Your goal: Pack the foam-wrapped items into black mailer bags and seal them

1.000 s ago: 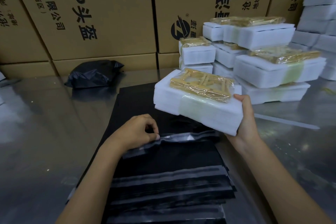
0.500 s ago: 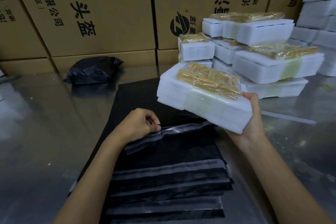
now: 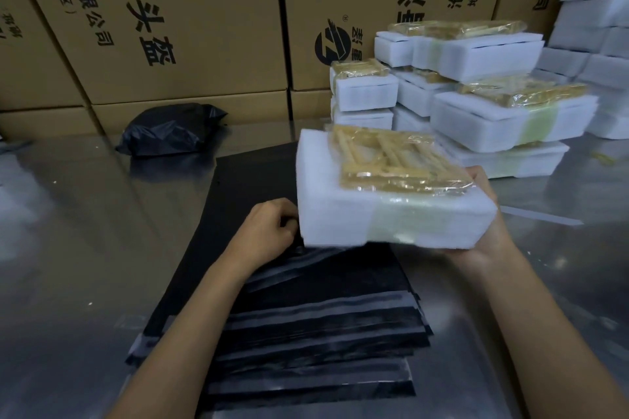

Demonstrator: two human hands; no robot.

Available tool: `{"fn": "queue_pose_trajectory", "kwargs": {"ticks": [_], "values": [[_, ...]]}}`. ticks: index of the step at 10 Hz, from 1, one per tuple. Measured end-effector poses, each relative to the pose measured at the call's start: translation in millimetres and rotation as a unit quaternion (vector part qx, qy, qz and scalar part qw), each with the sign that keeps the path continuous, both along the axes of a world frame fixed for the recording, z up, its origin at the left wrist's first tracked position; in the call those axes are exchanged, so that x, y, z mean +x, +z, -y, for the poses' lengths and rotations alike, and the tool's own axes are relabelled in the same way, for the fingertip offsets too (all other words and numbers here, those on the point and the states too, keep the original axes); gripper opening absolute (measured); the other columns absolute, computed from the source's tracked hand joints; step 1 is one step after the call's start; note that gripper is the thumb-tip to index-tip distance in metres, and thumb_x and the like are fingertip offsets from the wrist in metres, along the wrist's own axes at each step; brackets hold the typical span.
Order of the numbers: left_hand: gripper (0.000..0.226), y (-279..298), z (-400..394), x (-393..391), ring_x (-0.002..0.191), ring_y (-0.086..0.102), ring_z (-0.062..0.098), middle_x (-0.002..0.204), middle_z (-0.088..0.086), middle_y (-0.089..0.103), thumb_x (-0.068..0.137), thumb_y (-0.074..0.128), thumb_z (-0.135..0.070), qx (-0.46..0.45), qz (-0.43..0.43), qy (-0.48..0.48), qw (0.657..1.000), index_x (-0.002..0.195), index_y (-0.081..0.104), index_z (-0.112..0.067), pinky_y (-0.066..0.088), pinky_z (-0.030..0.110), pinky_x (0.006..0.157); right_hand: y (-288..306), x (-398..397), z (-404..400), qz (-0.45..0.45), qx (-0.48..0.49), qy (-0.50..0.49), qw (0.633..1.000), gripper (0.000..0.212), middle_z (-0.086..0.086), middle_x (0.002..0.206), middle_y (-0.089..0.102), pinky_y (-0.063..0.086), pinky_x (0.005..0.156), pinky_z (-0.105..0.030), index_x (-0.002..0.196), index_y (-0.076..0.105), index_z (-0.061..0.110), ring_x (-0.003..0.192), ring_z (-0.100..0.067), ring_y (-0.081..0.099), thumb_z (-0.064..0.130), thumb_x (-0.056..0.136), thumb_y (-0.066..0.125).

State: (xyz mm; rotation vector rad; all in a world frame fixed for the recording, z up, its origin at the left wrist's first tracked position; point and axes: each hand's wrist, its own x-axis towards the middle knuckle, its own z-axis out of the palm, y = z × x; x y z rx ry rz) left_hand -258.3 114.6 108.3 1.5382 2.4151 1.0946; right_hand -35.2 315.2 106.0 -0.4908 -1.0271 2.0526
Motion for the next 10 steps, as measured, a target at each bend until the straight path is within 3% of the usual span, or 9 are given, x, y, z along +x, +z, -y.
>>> {"fn": "queue_pose_trajectory", "kwargs": {"ticks": [1, 2, 3, 4, 5, 6, 8, 10], "values": [[0.034, 4, 2, 0, 0.091, 0.062, -0.003, 0.096, -0.024, 0.066, 0.088, 0.062, 0.004, 0.026, 0.051, -0.009, 0.998, 0.095, 0.071, -0.028, 0.041, 0.005, 0.072, -5, 3, -8, 0.036, 0.048, 0.022, 0.998, 0.030, 0.011, 0.061, 0.072, 0.054, 0.045, -0.019, 0.056, 0.077, 0.033, 0.052, -0.005, 0.069, 0.037, 0.082, 0.064], [0.040, 6, 5, -1, 0.109, 0.058, -0.001, 0.117, -0.019, 0.060, 0.090, 0.062, 0.003, 0.049, 0.085, -0.019, 0.995, 0.119, 0.066, -0.024, 0.043, 0.007, 0.086, 9, 6, 0, 0.107, 0.064, 0.060, 0.990, 0.056, 0.012, 0.044, 0.061, 0.040, 0.034, -0.011, 0.038, 0.066, 0.036, 0.037, -0.003, 0.060, 0.028, 0.091, 0.052], [0.051, 5, 5, 0, 0.125, 0.050, 0.002, 0.137, -0.013, 0.050, 0.092, 0.063, 0.001, 0.057, 0.089, -0.035, 0.994, 0.137, 0.057, -0.021, 0.038, 0.004, 0.095, 11, 11, -4, 0.104, 0.034, 0.101, 0.989, 0.017, 0.005, 0.049, 0.064, 0.047, 0.040, -0.016, 0.044, 0.071, 0.027, 0.042, -0.011, 0.063, 0.036, 0.059, 0.072], [0.065, 4, 3, -1, 0.136, 0.039, 0.001, 0.149, -0.012, 0.041, 0.090, 0.058, 0.010, 0.060, 0.042, -0.022, 0.997, 0.147, 0.046, -0.019, 0.029, 0.004, 0.106, 6, 9, -10, 0.127, 0.025, 0.114, 0.985, 0.018, 0.001, 0.052, 0.062, 0.050, 0.046, -0.021, 0.052, 0.070, 0.024, 0.048, -0.015, 0.063, 0.042, 0.056, 0.073], [0.076, 3, 1, 0, 0.138, 0.034, -0.001, 0.150, -0.017, 0.037, 0.086, 0.055, 0.013, 0.056, -0.011, -0.021, 0.998, 0.150, 0.042, -0.025, 0.023, 0.003, 0.107, 6, 6, -14, 0.138, 0.023, 0.108, 0.984, 0.023, 0.002, 0.055, 0.061, 0.051, 0.048, -0.023, 0.054, 0.068, 0.026, 0.051, -0.015, 0.063, 0.045, 0.067, 0.066], [0.079, 0, -1, 0, 0.141, 0.028, -0.002, 0.153, -0.019, 0.031, 0.089, 0.059, 0.007, 0.052, -0.048, -0.002, 0.998, 0.154, 0.033, -0.030, 0.023, 0.012, 0.113, 5, 4, -16, 0.127, 0.017, 0.111, 0.986, 0.029, 0.003, 0.059, 0.065, 0.052, 0.049, -0.024, 0.059, 0.072, 0.027, 0.054, -0.015, 0.065, 0.046, 0.077, 0.059], [0.076, 0, -4, 7, 0.125, 0.017, -0.016, 0.145, -0.025, 0.024, 0.089, 0.055, 0.008, 0.085, -0.118, 0.024, 0.989, 0.154, 0.031, -0.025, 0.009, -0.008, 0.097, 3, 3, -18, 0.139, 0.016, 0.074, 0.987, 0.029, 0.000, 0.070, 0.070, 0.054, 0.051, -0.025, 0.072, 0.075, 0.029, 0.060, -0.017, 0.068, 0.050, 0.083, 0.058], [0.081, -6, -6, 12, 0.129, 0.026, -0.005, 0.154, -0.014, 0.030, 0.085, 0.053, 0.008, 0.059, -0.101, 0.012, 0.993, 0.153, 0.031, -0.030, 0.018, 0.001, 0.100, 2, -6, -7, 0.135, 0.050, 0.048, 0.988, 0.037, 0.002, 0.087, 0.077, 0.059, 0.061, -0.027, 0.081, 0.080, 0.035, 0.073, -0.014, 0.073, 0.054, 0.090, 0.049]]}}
